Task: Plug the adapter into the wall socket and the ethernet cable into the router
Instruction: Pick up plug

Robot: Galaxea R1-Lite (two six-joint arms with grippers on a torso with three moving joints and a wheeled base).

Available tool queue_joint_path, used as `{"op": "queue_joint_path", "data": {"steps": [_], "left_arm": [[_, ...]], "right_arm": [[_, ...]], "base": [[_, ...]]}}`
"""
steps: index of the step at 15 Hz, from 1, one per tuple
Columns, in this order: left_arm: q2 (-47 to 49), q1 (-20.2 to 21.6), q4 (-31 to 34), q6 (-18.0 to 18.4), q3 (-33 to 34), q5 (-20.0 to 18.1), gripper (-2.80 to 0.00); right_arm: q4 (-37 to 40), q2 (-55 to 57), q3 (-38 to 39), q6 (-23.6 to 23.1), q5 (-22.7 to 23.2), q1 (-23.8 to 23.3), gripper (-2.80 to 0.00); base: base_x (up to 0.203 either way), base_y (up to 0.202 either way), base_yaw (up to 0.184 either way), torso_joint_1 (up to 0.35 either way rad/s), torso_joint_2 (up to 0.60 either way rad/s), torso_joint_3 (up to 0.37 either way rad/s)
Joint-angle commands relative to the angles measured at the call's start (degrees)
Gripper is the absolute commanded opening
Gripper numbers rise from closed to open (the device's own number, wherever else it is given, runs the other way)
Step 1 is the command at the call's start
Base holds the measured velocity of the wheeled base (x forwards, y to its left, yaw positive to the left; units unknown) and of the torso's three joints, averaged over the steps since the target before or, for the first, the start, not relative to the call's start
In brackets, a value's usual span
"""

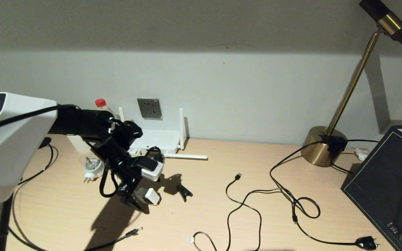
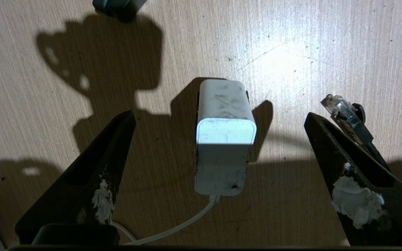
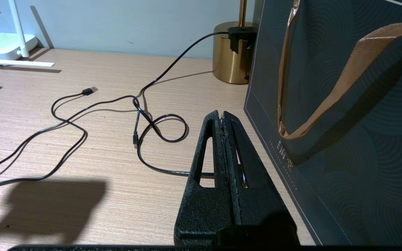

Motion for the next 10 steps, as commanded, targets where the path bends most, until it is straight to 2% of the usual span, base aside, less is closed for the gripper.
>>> {"op": "queue_joint_path", "data": {"steps": [1, 10], "left_arm": [[-0.04, 0.98, 0.13, 0.46, 0.37, -0.2, 0.0], [1.09, 1.07, -0.24, -1.21, 0.41, -0.55, 0.0]], "right_arm": [[-0.05, 0.09, 2.02, -0.04, 0.04, 0.01, -2.8], [-0.05, 0.09, 2.02, -0.04, 0.04, 0.01, -2.8]], "base": [[0.0, 0.0, 0.0, 0.0, 0.0, 0.0], [0.0, 0.0, 0.0, 0.0, 0.0, 0.0]]}}
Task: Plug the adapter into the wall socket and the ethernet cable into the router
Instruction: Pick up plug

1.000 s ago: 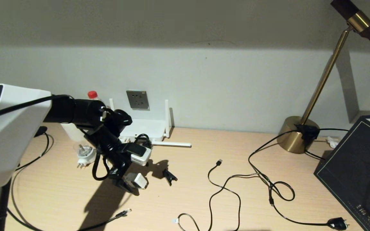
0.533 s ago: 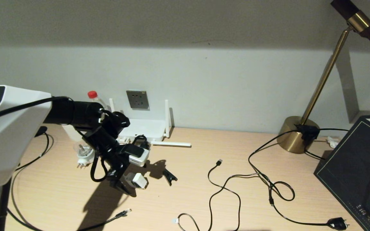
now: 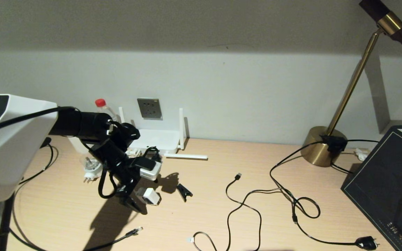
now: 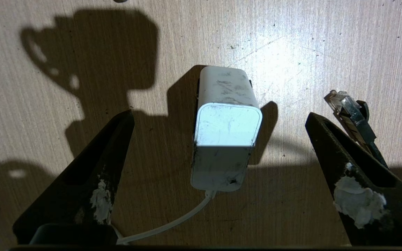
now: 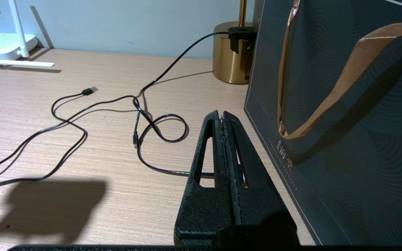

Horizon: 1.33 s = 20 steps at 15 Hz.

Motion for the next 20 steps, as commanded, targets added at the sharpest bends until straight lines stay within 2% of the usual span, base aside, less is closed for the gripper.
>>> {"op": "queue_joint_path", "data": {"steps": [1, 4, 5, 14, 17, 19, 20], "left_arm": [[0.3, 0.05, 0.28, 0.46, -0.01, -0.2, 0.0], [1.14, -0.04, -0.57, 0.38, -0.01, -1.21, 0.0], [1.37, -0.13, -1.32, 0.38, -0.01, -1.43, -2.8], [1.52, -0.3, -1.41, 0.46, 0.36, -1.43, -2.8], [-2.35, -0.3, -1.47, 0.43, 3.39, -1.45, -2.8], [-8.12, -0.16, -1.4, -0.33, 5.92, -3.26, -2.8], [-11.49, 0.0, -1.46, -2.19, 8.09, -5.6, -2.8]], "right_arm": [[-0.05, 0.09, 2.02, -0.04, 0.01, 0.01, -2.8], [-0.05, 0.09, 2.02, -0.04, 0.01, 0.01, -2.8], [-0.05, 0.09, 2.02, 0.05, 0.01, 0.01, -2.8], [-0.05, 0.09, 2.02, -0.04, 0.01, 0.01, -2.8], [-0.05, 0.09, 2.02, -0.04, 0.01, 0.01, -2.8], [-0.05, 0.09, 2.02, -0.04, 0.01, 0.01, -2.8], [-0.05, 0.09, 2.02, -0.04, 0.01, 0.01, -2.8]], "base": [[0.0, 0.0, 0.0, 0.0, 0.0, 0.0], [0.0, 0.0, 0.0, 0.0, 0.0, 0.0], [0.0, 0.0, 0.0, 0.0, 0.0, 0.0], [0.0, 0.0, 0.0, 0.0, 0.0, 0.0], [0.0, 0.0, 0.0, 0.0, 0.0, 0.0], [0.0, 0.0, 0.0, 0.0, 0.0, 0.0], [0.0, 0.0, 0.0, 0.0, 0.0, 0.0]]}}
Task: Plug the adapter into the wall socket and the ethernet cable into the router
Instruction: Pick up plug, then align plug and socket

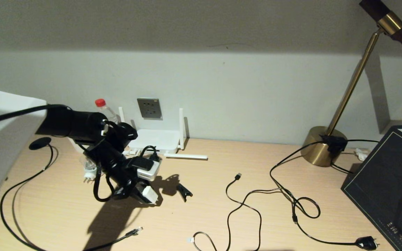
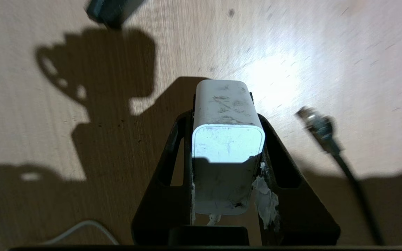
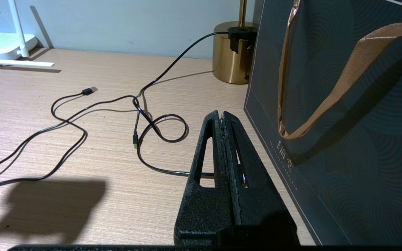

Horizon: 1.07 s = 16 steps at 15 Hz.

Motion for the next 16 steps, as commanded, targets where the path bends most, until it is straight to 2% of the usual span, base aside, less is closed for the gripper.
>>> {"op": "queue_joint_path", "data": {"steps": [1, 4, 7, 9, 13, 15, 16], "left_arm": [[-11.0, 0.32, 0.05, -4.25, 5.46, -4.31, -2.8], [-26.87, 1.5, -3.35, -16.24, 14.29, -7.31, -2.8], [-42.04, 2.84, -6.2, -27.4, 21.54, -8.36, -2.8], [-51.94, 3.17, -9.04, -35.66, 28.89, -8.72, -2.8], [-70.34, 2.31, -23.51, -61.7, 44.34, -8.83, -2.8], [-75.53, 2.33, -32.29, -71.42, 49.95, -7.03, -2.8], [-75.69, 2.35, -33.94, -73.54, 50.49, -3.96, -2.8]], "right_arm": [[-0.06, 0.09, 2.02, -0.03, 0.01, 0.01, -2.8], [-0.06, 0.09, 2.02, 0.03, 0.01, 0.01, -2.8], [-0.06, 0.09, 2.02, -0.03, 0.01, 0.01, -2.8], [-0.06, 0.09, 2.02, -0.03, 0.01, 0.01, -2.8], [-0.06, 0.09, 2.02, -0.03, 0.01, 0.01, -2.8], [-0.06, 0.09, 2.02, -0.03, 0.01, 0.01, -2.8], [-0.06, 0.09, 2.02, 0.01, 0.01, 0.01, -2.8]], "base": [[0.0, 0.0, 0.0, 0.0, 0.0, 0.0], [0.0, 0.0, 0.0, 0.0, 0.0, 0.0], [0.0, 0.0, 0.0, 0.0, 0.0, 0.0], [0.0, 0.0, 0.0, 0.0, 0.0, 0.0], [0.0, 0.0, 0.0, 0.0, 0.0, 0.0], [0.0, 0.0, 0.0, 0.0, 0.0, 0.0], [0.0, 0.0, 0.0, 0.0, 0.0, 0.0]]}}
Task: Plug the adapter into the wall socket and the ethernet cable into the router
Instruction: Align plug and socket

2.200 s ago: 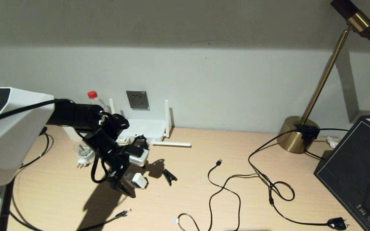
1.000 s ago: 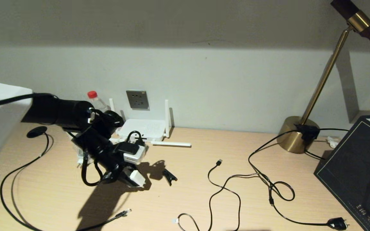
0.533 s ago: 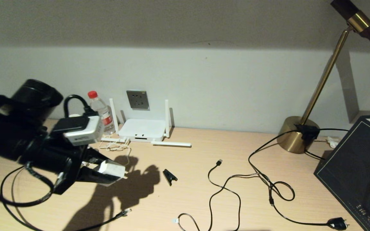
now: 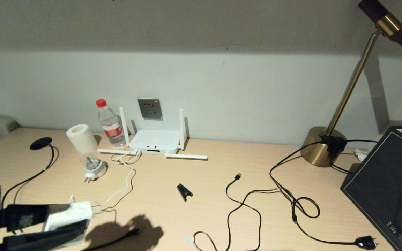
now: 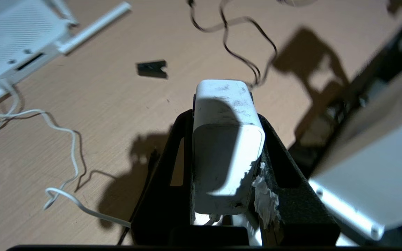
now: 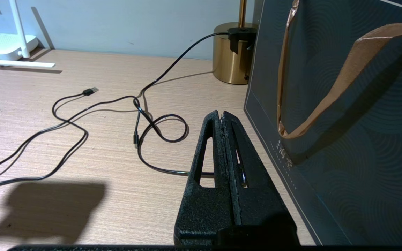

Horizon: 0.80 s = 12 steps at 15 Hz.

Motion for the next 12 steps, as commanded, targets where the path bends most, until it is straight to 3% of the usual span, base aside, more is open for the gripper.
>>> {"op": "queue_joint_path", "data": {"steps": [1, 4, 8, 10, 12], "left_arm": [[-4.68, 0.0, -4.62, -8.12, 2.9, 5.61, -2.8], [0.84, 0.11, -11.26, -15.91, 5.39, 7.64, -2.8], [13.53, 0.14, -24.58, -31.15, 6.73, 7.75, -2.8], [22.95, 0.43, -32.97, -34.35, 6.46, 9.84, -2.8], [33.72, 0.58, -44.42, -35.58, 6.3, 15.14, -2.8]], "right_arm": [[-0.05, 0.09, 2.02, -0.05, 0.0, 0.01, -2.8], [-0.05, 0.09, 2.02, 0.02, 0.0, 0.01, -2.8], [-0.05, 0.09, 2.02, -0.05, 0.0, 0.01, -2.8], [-0.05, 0.09, 2.02, -0.05, 0.0, 0.01, -2.8], [-0.05, 0.09, 2.02, -0.05, 0.0, 0.01, -2.8]], "base": [[0.0, 0.0, 0.0, 0.0, 0.0, 0.0], [0.0, 0.0, 0.0, 0.0, 0.0, 0.0], [0.0, 0.0, 0.0, 0.0, 0.0, 0.0], [0.0, 0.0, 0.0, 0.0, 0.0, 0.0], [0.0, 0.0, 0.0, 0.0, 0.0, 0.0]]}}
